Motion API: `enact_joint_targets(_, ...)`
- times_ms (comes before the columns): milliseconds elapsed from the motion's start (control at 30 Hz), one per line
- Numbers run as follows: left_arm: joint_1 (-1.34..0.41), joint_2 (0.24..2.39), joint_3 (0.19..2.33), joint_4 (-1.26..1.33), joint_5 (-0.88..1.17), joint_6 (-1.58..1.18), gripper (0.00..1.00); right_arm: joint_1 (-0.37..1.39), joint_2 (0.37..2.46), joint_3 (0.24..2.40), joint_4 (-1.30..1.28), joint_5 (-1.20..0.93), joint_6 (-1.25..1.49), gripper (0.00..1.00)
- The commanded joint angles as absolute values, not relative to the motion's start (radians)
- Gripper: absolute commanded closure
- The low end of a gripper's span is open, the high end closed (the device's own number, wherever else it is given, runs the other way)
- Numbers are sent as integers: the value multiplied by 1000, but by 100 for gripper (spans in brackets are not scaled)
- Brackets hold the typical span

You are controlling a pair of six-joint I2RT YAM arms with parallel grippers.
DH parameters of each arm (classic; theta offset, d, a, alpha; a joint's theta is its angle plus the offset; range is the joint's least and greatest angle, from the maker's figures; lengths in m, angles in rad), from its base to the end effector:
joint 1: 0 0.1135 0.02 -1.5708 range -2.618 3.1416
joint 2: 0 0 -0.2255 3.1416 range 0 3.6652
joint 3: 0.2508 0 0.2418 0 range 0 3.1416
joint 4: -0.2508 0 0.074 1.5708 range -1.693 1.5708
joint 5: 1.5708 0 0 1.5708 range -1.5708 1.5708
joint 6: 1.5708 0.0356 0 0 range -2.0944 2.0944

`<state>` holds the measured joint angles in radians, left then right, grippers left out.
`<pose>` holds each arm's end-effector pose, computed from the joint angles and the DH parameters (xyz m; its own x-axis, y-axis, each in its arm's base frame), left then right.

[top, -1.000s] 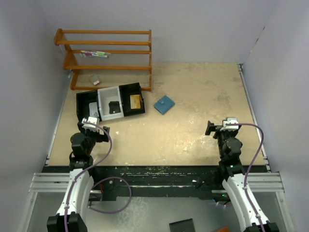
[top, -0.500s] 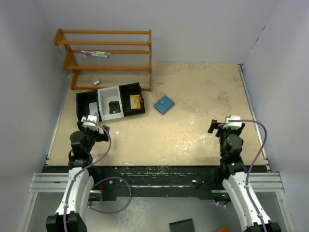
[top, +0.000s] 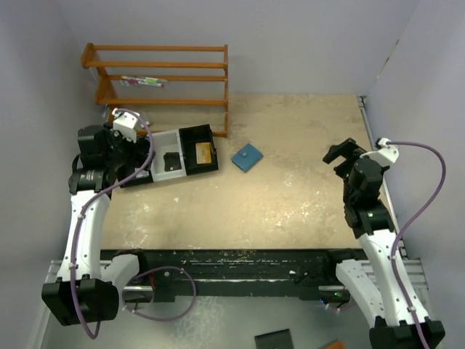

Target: Take the credit cards out of the card holder

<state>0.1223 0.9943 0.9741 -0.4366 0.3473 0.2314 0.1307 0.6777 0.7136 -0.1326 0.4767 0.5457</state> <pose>0.2287 0.0159 0.3104 -0.3829 0.1702 -0.9080 0.2839 0.9570 0.0597 0.1820 0.0074 0.3131 0.0931 0.4774 -0.8738 0.3378 0.8104 0.4787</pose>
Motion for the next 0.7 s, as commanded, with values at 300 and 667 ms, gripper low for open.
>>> enact_joint_targets(300, 126, 1070, 1206, -860, 520, 335, 1, 451, 1161, 952, -60, 364, 481, 0)
enact_joint_targets(667, 126, 1118, 1263, -1012, 584, 471, 1, 550, 1617, 1256, -131, 251, 319, 0)
